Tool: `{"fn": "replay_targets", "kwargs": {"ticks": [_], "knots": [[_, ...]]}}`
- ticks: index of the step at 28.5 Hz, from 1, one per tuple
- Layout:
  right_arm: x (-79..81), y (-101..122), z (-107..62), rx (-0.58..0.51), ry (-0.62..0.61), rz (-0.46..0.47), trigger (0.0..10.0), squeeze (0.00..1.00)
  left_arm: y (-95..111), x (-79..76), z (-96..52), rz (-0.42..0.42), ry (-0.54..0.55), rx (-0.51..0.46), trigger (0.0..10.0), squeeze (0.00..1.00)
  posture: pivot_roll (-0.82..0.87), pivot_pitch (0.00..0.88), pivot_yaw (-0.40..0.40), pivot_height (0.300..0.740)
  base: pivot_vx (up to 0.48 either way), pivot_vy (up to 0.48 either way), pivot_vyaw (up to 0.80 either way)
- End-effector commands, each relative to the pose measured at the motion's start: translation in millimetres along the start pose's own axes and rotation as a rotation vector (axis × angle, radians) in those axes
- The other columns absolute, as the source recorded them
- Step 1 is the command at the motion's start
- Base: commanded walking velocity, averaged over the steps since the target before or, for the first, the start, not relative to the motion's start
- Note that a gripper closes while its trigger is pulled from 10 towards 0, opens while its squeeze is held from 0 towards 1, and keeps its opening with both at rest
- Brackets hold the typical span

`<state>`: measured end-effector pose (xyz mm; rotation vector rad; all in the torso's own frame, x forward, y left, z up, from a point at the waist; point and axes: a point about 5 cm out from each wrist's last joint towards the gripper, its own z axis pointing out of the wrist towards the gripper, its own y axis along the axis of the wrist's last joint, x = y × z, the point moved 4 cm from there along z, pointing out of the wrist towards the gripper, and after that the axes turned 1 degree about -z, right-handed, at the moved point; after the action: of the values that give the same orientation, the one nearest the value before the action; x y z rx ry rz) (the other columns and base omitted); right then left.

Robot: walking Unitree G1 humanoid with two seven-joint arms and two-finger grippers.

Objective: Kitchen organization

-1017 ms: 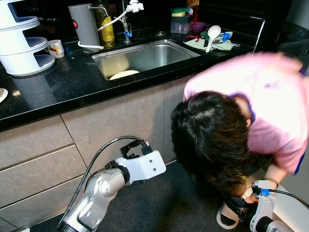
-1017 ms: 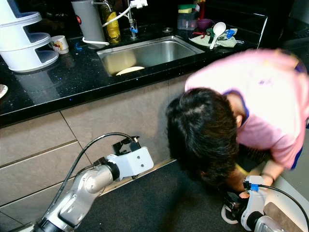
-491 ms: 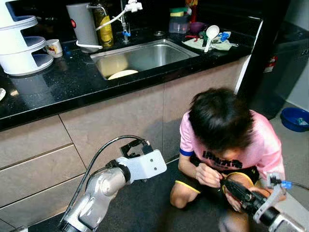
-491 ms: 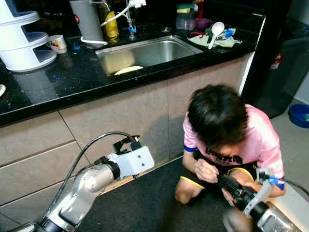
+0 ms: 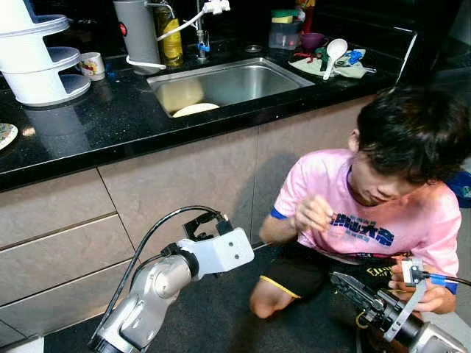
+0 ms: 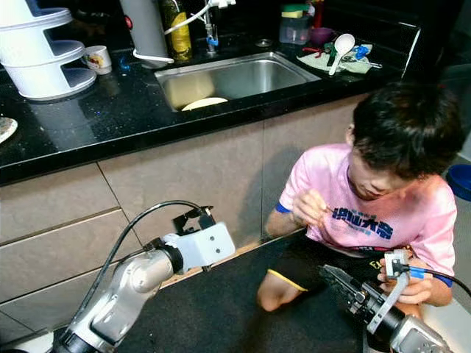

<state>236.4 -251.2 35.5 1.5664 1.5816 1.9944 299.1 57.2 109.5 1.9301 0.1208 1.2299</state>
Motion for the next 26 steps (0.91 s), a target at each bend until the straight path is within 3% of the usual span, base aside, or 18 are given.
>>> {"fn": "replay_targets", "kwargs": {"ticks": [1,9,15,16,17,18,26], "knots": [[2.5,0.2,1.6,-0.016,0.005,0.009,10.0,0.00,-4.3,-1.8,0.0,0.003,-0.008,0.018,10.0,0.00,-0.04,0.000,-0.008,0.740,0.000,0.000,0.00],[3.3,3.4,2.4,-0.028,-0.007,0.010,10.0,0.00,-3.8,-1.2,0.5,0.004,-0.008,0.018,10.0,0.00,-0.03,0.000,-0.009,0.740,0.000,0.000,0.00],[-5.8,9.3,4.0,-0.069,-0.076,0.009,10.0,0.00,-3.4,-1.1,0.9,0.004,-0.007,0.018,10.0,0.00,-0.03,0.000,-0.010,0.740,0.000,0.000,0.00],[-6.5,12.1,4.1,-0.088,-0.081,0.024,10.0,0.90,-3.4,-1.0,0.9,0.004,-0.007,0.018,10.0,0.00,-0.03,0.000,-0.008,0.740,0.000,0.000,0.00],[-6.5,12.1,4.1,-0.088,-0.081,0.024,10.0,0.90,-3.4,-1.0,0.9,0.004,-0.007,0.018,10.0,0.00,-0.03,0.000,-0.008,0.740,0.000,0.000,0.00],[-6.9,14.6,4.0,-0.104,-0.084,0.039,10.0,1.00,-3.3,-1.0,1.0,0.004,-0.008,0.018,10.0,0.00,-0.03,0.000,-0.009,0.740,0.000,0.000,0.00],[-8.7,21.7,2.7,-0.131,-0.094,0.052,10.0,1.00,-3.3,-0.8,0.9,0.004,-0.007,0.018,10.0,0.00,-0.03,0.000,-0.011,0.740,0.000,0.000,0.00]]}}
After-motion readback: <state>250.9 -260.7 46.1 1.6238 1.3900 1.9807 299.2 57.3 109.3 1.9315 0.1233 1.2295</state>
